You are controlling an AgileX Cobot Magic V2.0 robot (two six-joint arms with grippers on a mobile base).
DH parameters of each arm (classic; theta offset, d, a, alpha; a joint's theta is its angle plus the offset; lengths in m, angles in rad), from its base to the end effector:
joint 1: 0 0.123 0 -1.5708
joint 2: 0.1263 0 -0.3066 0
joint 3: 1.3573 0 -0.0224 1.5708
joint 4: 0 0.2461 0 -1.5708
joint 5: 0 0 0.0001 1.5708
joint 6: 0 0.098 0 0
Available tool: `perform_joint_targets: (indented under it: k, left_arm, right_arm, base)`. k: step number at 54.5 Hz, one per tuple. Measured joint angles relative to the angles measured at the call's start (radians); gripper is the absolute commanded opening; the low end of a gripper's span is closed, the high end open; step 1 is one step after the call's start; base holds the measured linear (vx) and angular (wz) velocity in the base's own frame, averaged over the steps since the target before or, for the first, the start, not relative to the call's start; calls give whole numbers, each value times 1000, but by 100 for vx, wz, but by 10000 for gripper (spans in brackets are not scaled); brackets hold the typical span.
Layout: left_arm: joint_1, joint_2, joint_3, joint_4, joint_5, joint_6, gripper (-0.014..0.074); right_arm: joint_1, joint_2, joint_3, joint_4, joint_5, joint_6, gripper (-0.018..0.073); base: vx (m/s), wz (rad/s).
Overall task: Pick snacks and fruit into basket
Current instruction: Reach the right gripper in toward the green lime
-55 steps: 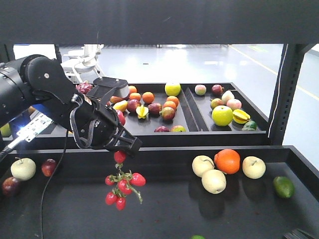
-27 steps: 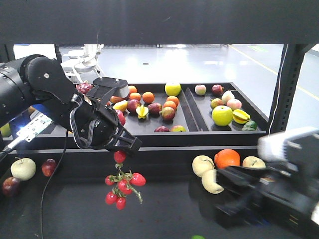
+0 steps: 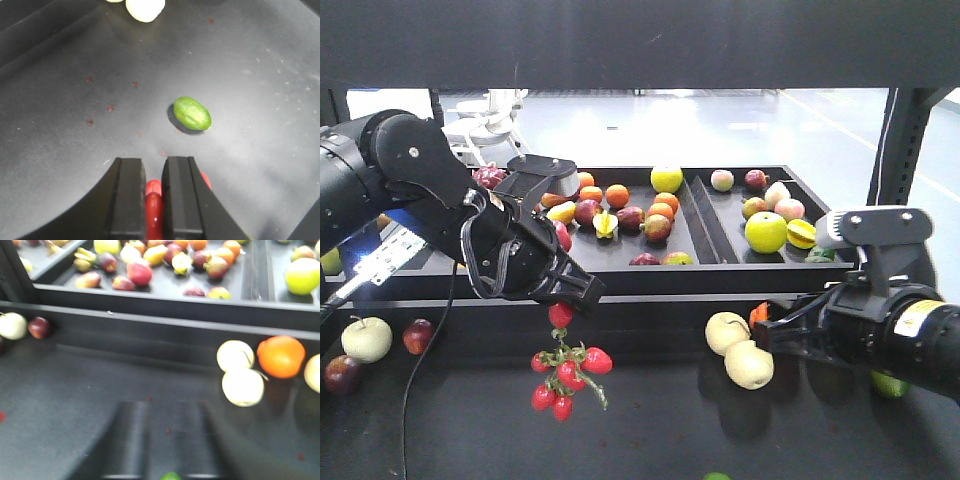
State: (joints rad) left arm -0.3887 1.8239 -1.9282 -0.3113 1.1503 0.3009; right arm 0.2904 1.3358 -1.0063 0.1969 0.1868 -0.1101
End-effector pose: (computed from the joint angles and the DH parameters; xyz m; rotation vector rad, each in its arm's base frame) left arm 0.3656 -0.1793 0.4006 0.8048 2.3805 -0.4452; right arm 0.2866 0.0894 0.3500 -0.2306 1.9934 0.2762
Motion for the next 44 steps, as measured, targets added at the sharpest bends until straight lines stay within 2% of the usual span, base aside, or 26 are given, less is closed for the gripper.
perform_joint_targets:
  k: [6, 13, 20, 31, 44]
  left_arm:
    - [0, 0, 0, 0, 0, 0, -6]
    - [0, 0, 0, 0, 0, 0, -6]
    - [0, 0, 0, 0, 0, 0, -6]
    - [0, 0, 0, 0, 0, 0, -6]
    - [0, 0, 0, 0, 0, 0, -6]
  right_arm:
    - [0, 37, 0, 0, 0, 0, 512]
    - [0, 82, 0, 0, -1, -1, 568]
    - [0, 100, 0, -15, 7, -28, 566]
    - [0, 100, 0, -54, 6, -127, 526]
    - [0, 101, 0, -3, -10, -124, 519]
  base:
    - [0, 0]
    - [0, 0]
    - [0, 0]
    - [0, 0]
    - [0, 0]
